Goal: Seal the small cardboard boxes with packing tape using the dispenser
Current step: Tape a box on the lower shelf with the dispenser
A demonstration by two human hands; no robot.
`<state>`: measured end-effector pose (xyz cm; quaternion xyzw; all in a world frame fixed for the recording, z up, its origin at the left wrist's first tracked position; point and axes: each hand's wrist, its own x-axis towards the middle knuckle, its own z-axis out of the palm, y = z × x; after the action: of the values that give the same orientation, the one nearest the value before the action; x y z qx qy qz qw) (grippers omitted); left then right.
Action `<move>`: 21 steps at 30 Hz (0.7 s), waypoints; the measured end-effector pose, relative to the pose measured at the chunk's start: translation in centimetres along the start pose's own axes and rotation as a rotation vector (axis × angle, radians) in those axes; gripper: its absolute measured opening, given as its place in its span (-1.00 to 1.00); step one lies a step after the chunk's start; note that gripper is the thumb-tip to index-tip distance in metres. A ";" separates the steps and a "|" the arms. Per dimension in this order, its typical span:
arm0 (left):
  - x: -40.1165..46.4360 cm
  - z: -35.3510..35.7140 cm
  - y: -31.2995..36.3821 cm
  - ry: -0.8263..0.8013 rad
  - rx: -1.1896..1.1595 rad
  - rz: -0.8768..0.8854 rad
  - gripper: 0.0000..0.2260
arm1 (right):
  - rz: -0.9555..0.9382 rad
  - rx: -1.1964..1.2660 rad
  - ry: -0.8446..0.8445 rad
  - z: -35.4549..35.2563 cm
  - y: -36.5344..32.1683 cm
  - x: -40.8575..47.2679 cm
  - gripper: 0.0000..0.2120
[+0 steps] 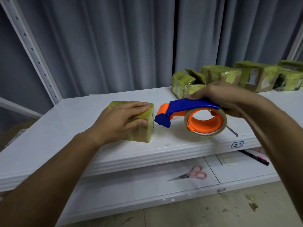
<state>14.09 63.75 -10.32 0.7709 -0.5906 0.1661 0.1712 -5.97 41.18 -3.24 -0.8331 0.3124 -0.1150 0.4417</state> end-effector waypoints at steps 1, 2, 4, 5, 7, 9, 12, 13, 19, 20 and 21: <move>0.0 0.0 0.0 -0.009 -0.002 -0.005 -0.47 | -0.020 -0.049 0.017 0.3 -0.3 0.1 -0.69; 0.1 0.0 0.0 -0.017 -0.003 -0.009 -0.47 | -0.040 -0.081 0.031 0.6 -0.6 0.4 -0.71; 0.1 -0.1 0.2 -0.025 -0.007 -0.010 -0.47 | -0.080 -0.109 0.051 1.2 -1.3 0.7 -0.73; 0.1 -0.2 0.2 -0.029 -0.012 -0.008 -0.47 | -0.097 -0.121 0.056 1.4 -1.7 0.9 -0.74; 0.1 -0.3 0.3 -0.045 -0.030 -0.007 -0.44 | -0.128 -0.168 0.051 1.6 -2.3 1.2 -0.75; 0.2 -0.5 0.3 -0.065 -0.052 -0.010 -0.41 | -0.147 -0.202 0.044 1.6 -2.9 1.5 -0.76; 0.3 -0.5 0.2 -0.090 -0.064 -0.012 -0.48 | -0.146 -0.210 0.034 1.3 -3.4 2.1 -0.78; 0.3 -0.5 0.1 -0.097 -0.068 -0.015 -0.48 | -0.153 -0.234 0.030 1.3 -3.6 2.2 -0.78; 0.4 -0.4 -0.1 -0.108 -0.090 -0.008 -0.50 | -0.250 -0.444 0.059 1.4 -5.1 2.8 -0.78; 0.4 -0.3 -0.1 -0.102 -0.092 -0.009 -0.50 | -0.258 -0.456 0.065 1.4 -5.1 2.9 -0.77; 0.4 -0.3 -0.1 -0.092 -0.095 -0.009 -0.51 | -0.259 -0.459 0.067 1.5 -5.0 3.0 -0.76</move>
<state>14.27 63.59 -9.93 0.7715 -0.6015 0.1014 0.1810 -0.90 42.39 -0.35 -0.9402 0.2356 -0.1240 0.2123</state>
